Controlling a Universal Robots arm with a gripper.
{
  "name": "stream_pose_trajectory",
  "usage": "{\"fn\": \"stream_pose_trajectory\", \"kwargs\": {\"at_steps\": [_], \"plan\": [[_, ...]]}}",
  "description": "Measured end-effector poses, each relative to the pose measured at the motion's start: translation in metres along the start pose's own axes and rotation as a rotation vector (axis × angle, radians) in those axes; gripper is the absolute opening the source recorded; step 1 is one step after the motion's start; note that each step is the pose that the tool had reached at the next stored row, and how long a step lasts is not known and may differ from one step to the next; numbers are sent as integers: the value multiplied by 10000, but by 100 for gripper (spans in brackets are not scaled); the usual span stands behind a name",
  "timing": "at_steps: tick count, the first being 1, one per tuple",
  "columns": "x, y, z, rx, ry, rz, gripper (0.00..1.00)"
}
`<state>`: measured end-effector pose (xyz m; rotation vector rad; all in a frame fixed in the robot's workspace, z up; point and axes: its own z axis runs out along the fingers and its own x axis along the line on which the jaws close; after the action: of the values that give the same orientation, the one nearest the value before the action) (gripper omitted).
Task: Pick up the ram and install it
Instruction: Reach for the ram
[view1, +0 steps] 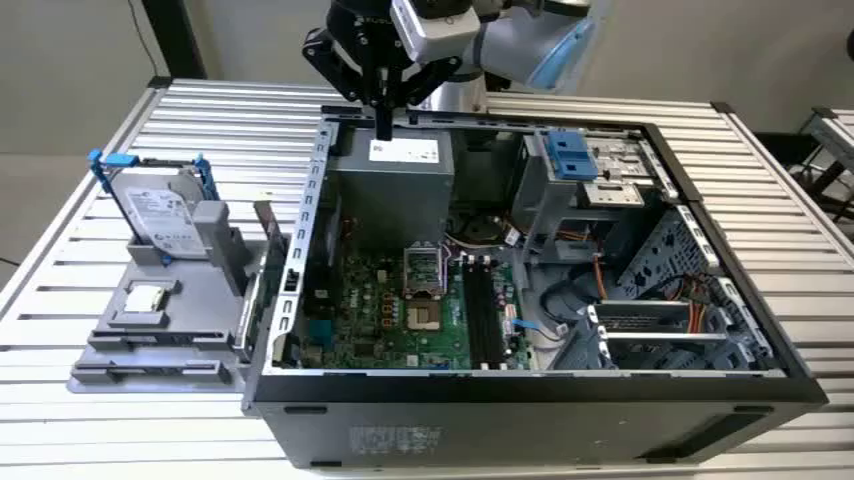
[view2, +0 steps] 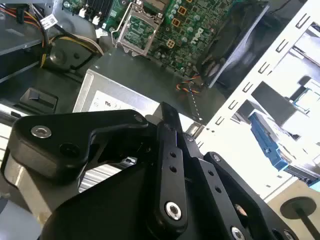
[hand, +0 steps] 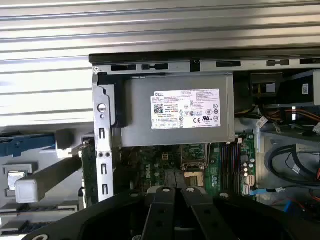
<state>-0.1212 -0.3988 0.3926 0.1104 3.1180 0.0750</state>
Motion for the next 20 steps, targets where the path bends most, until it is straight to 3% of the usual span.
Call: {"fn": "stream_pose_trajectory", "kwargs": {"at_steps": [13, 20], "plan": [[3, 0, 0, 0, 0, 0, 0], [119, -8, -3, 0, 0, 0, 0]]}}
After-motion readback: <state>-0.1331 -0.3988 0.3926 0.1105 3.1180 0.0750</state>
